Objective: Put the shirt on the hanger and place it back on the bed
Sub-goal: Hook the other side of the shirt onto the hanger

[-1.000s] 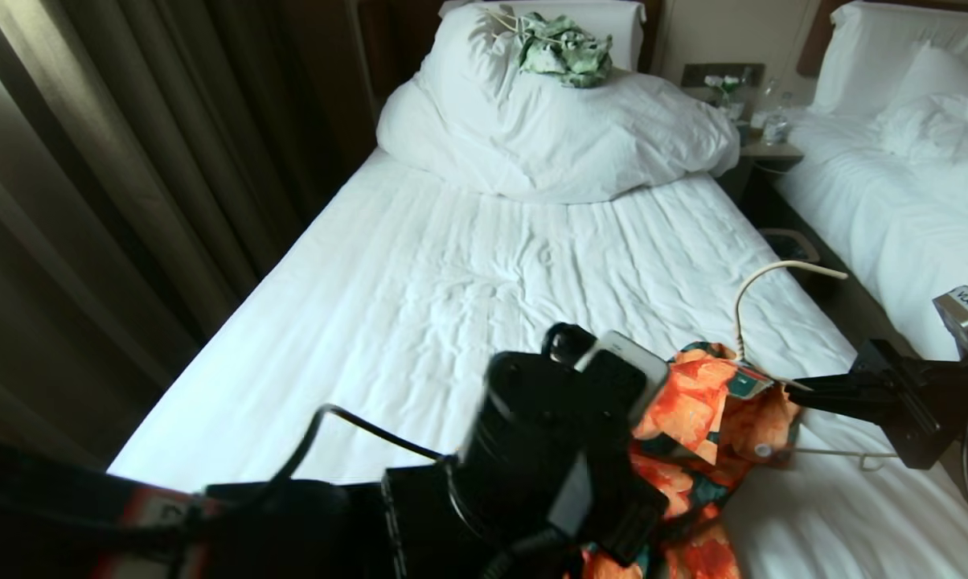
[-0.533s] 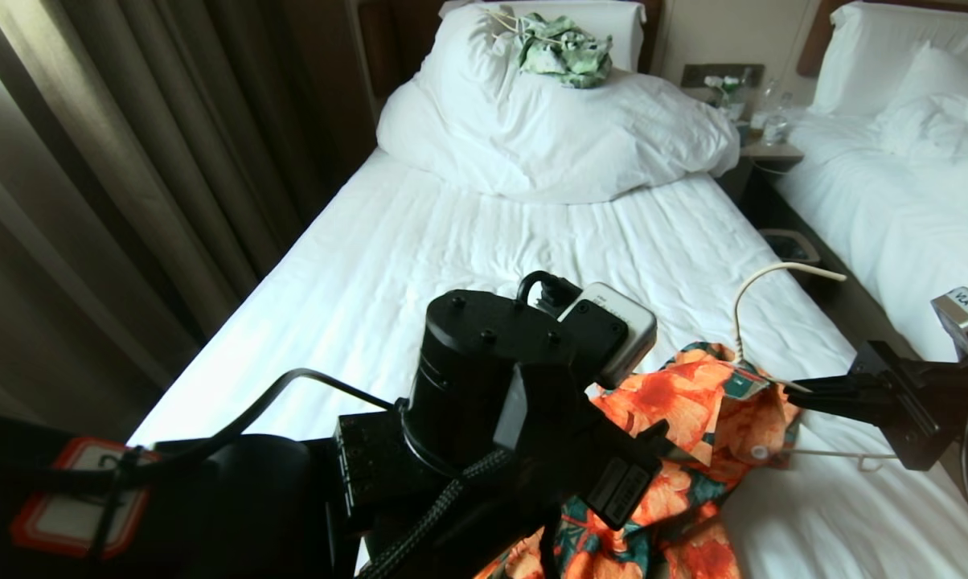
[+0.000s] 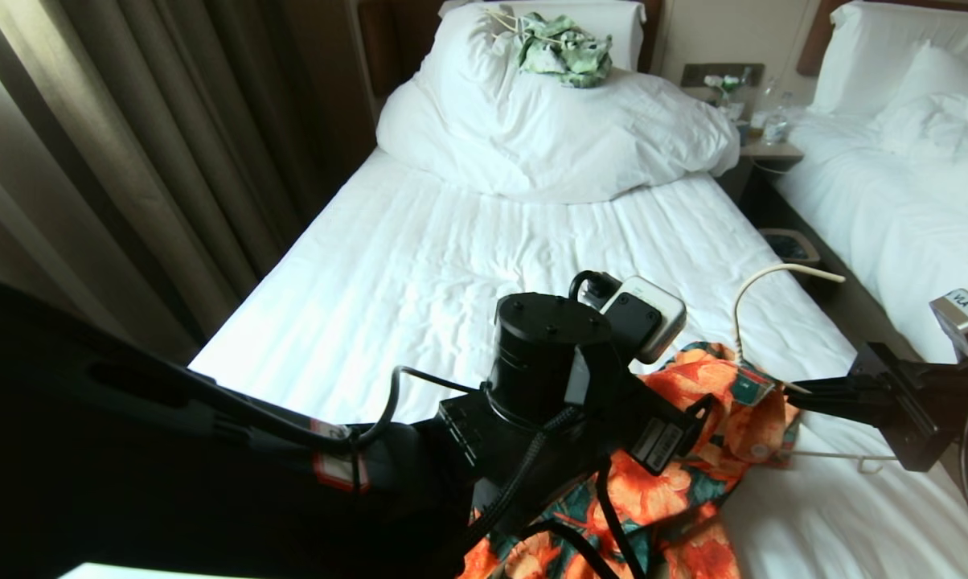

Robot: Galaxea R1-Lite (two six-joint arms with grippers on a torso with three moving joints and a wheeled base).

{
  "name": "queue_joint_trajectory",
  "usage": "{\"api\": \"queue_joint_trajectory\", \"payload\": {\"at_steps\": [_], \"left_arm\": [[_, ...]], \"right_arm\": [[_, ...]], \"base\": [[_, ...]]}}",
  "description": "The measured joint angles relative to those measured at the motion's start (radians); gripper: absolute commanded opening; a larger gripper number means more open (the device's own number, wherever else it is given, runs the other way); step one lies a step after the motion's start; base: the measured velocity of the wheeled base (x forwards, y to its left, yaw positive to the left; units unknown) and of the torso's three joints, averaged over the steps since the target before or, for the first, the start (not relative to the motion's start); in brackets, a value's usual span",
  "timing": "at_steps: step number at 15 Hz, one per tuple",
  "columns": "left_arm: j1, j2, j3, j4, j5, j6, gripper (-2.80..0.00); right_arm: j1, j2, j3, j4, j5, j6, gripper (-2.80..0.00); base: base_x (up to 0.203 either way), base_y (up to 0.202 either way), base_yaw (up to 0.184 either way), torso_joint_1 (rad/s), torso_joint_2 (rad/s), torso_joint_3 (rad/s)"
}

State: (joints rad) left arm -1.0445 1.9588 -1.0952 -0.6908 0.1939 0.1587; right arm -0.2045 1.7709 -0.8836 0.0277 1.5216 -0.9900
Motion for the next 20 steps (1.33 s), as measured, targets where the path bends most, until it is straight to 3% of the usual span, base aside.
{"api": "queue_joint_trajectory", "payload": {"at_steps": [5,14,15,20], "left_arm": [[0.001,0.052,-0.044,0.000,-0.043,0.000,0.00],[-0.004,0.133,-0.091,-0.002,-0.049,-0.001,0.00],[-0.004,0.137,-0.091,-0.003,-0.048,-0.002,-2.80],[-0.004,0.143,-0.092,-0.003,-0.047,-0.001,-2.80]], "right_arm": [[0.015,0.000,0.000,0.000,0.000,0.000,-2.80],[0.013,0.000,0.018,-0.005,0.000,0.000,-2.80],[0.013,0.001,0.018,-0.005,0.000,0.000,-2.80],[0.011,0.001,0.018,-0.005,0.000,0.000,-2.80]], "base": [[0.000,0.000,0.000,0.000,0.00,0.000],[0.000,0.000,0.000,0.000,0.00,0.000],[0.000,0.000,0.000,0.000,0.00,0.000],[0.000,0.000,0.000,0.000,0.00,0.000]]}}
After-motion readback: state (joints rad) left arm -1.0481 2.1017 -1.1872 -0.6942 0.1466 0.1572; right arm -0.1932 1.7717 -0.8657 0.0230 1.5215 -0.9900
